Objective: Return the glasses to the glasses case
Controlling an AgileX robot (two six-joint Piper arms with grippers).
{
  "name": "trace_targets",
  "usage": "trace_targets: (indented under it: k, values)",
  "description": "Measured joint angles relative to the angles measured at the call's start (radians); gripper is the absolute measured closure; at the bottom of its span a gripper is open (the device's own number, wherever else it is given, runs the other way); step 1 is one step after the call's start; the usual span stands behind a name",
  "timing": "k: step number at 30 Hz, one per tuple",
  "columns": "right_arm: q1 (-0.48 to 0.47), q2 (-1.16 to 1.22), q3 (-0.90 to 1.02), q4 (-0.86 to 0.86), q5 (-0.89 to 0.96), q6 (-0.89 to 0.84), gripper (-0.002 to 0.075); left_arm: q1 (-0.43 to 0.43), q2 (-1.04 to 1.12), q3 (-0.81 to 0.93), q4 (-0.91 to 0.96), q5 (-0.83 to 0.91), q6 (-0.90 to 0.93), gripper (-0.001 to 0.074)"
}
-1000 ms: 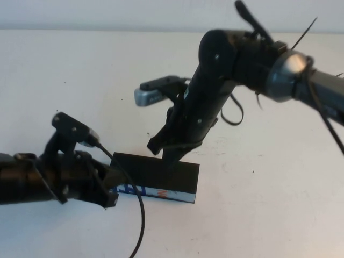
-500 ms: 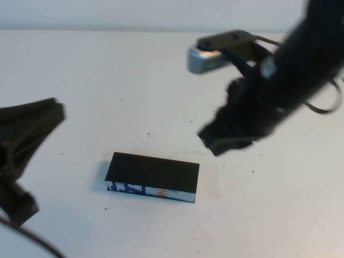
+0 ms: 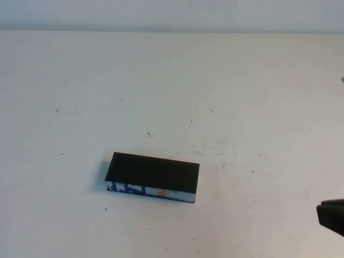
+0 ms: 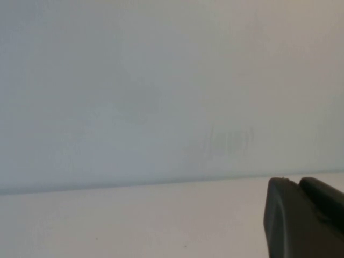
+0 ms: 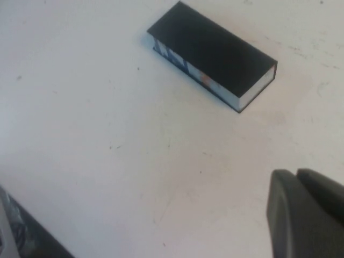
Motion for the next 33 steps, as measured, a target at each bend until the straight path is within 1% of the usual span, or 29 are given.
trace_targets:
  k: [4,8,12,17,20,29,33]
  values:
    - [0.000,-0.144,0.146,0.002,-0.138,0.000,0.0737,0.000,-0.070,0.092,-0.007,-0.068,0.000,0.0736]
    - [0.000,-0.222,0.281,0.006,-0.334,-0.012,0.0737,0.000,-0.076,0.181,-0.011,-0.120,0.000,0.0736]
    - [0.000,-0.237,0.410,0.029,-0.529,-0.018,0.0737,0.000,-0.076,0.194,-0.033,-0.135,0.000,0.0736]
    - [0.000,-0.234,0.523,0.075,-0.706,-0.018,0.0737,0.000,-0.076,0.194,-0.041,-0.136,0.001,0.0736]
    - [0.000,-0.228,0.553,0.085,-0.731,-0.018,0.0737,0.000,-0.076,0.195,-0.041,-0.139,0.001,0.0736]
    - [0.000,-0.225,0.606,0.101,-0.732,-0.018,0.0737,0.000,-0.076,0.195,-0.041,-0.142,0.001,0.0736]
    - [0.000,-0.230,0.629,0.049,-0.773,-0.018,0.0737,0.000,-0.076,0.195,-0.041,-0.144,0.001,0.0736]
